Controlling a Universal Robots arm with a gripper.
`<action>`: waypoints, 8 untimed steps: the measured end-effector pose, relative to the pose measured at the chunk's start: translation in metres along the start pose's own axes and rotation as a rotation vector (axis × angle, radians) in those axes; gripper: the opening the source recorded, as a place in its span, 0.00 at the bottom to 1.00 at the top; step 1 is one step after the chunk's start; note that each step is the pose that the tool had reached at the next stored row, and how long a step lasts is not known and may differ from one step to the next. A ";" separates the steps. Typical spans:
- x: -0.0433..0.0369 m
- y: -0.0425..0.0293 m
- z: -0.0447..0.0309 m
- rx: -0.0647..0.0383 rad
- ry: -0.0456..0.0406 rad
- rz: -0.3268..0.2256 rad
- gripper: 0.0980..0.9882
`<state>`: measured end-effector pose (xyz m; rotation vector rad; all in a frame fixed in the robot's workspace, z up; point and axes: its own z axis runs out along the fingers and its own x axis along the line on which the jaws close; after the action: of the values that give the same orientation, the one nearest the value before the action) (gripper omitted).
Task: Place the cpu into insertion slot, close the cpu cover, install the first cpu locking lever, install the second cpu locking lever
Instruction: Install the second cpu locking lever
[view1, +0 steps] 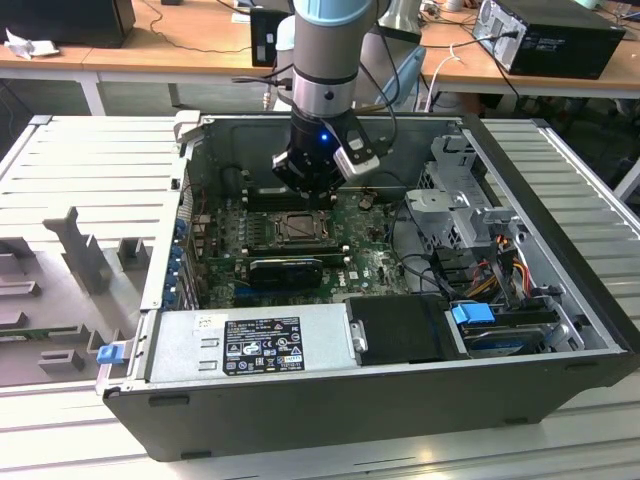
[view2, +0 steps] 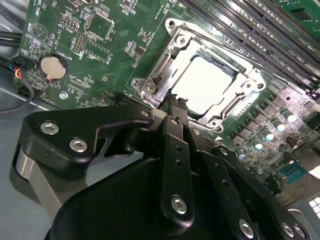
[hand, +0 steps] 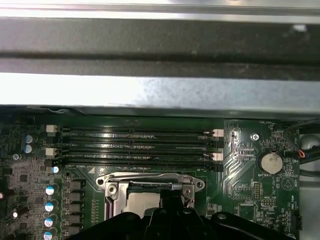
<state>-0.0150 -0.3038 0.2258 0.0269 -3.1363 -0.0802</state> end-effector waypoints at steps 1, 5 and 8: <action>0.0000 -0.0002 0.0000 0.000 0.0000 0.000 0.01; 0.0000 -0.0005 -0.0006 0.000 0.0002 0.000 0.01; 0.0000 -0.0003 -0.0047 0.000 0.0001 0.000 0.01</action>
<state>-0.0150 -0.3043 0.2305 0.0270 -3.1362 -0.0796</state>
